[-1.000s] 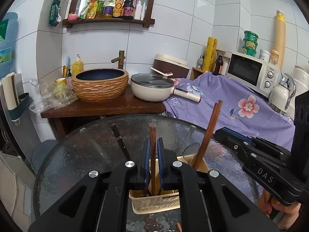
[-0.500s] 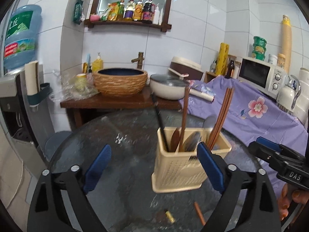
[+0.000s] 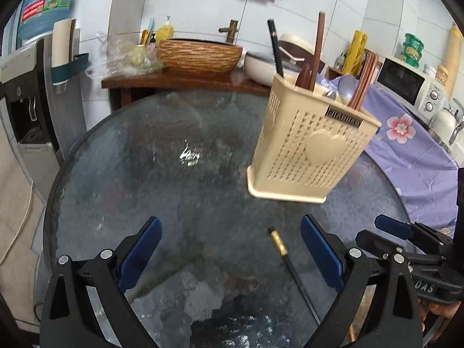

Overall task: Organize utensils
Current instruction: 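Move both grippers back down to the black and wooden chopsticks, then grasp the black chopstick with the left gripper while the right gripper grasps the wooden chopstick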

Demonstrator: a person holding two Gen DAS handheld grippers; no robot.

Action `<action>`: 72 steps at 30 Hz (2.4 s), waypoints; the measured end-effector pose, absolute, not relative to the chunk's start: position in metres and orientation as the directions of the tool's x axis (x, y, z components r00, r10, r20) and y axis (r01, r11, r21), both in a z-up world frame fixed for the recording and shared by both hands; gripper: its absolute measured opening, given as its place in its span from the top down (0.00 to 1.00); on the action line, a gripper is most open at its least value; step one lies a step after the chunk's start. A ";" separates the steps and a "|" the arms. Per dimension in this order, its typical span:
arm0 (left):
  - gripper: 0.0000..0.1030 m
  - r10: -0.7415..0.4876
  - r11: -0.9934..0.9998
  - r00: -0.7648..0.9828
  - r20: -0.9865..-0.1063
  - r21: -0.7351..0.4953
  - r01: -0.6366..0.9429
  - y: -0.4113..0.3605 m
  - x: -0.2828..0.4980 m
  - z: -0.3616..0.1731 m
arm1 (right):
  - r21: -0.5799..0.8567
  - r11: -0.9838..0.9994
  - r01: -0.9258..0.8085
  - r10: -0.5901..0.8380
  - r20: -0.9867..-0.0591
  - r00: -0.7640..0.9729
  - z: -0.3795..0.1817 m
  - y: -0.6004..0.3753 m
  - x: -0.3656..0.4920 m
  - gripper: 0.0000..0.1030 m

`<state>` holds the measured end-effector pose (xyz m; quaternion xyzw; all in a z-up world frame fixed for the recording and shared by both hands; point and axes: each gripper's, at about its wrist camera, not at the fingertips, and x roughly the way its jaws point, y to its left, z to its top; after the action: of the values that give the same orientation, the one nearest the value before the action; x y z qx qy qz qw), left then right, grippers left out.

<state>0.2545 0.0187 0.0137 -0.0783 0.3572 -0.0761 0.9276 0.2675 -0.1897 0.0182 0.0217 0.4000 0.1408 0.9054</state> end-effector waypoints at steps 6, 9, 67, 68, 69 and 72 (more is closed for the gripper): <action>0.09 -0.153 0.982 0.730 -0.666 -0.183 0.038 0.028 0.247 0.002 | 0.145 0.970 -0.194 0.236 -0.749 0.619 0.001 -0.183 0.263 0.38; 0.09 -0.134 0.984 0.728 -0.673 -0.177 0.017 0.031 0.243 -0.004 | 0.130 0.973 -0.190 0.221 -0.759 0.612 -0.002 -0.179 0.261 0.42; 0.92 -0.173 0.976 0.594 -0.785 -0.055 0.211 -0.073 0.278 -0.038 | 0.138 0.974 -0.180 0.219 -0.779 0.587 -0.022 -0.196 0.282 0.92; 0.93 -0.182 0.975 0.590 -0.787 -0.065 0.215 -0.073 0.279 -0.038 | 0.144 0.973 -0.181 0.225 -0.776 0.590 -0.022 -0.197 0.281 0.92; 0.94 -0.186 0.974 0.587 -0.788 -0.069 0.217 -0.072 0.279 -0.038 | 0.156 0.970 -0.185 0.236 -0.771 0.592 -0.020 -0.197 0.281 0.92; 0.94 -0.210 0.971 0.580 -0.787 -0.098 0.218 -0.069 0.280 -0.038 | 0.164 0.967 -0.194 0.250 -0.763 0.597 -0.017 -0.197 0.279 0.92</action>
<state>0.2801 -0.0687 -0.0376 0.0049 0.4422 -0.1203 0.8888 0.2792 -0.1972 -0.0174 0.0319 0.4315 0.1243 0.8929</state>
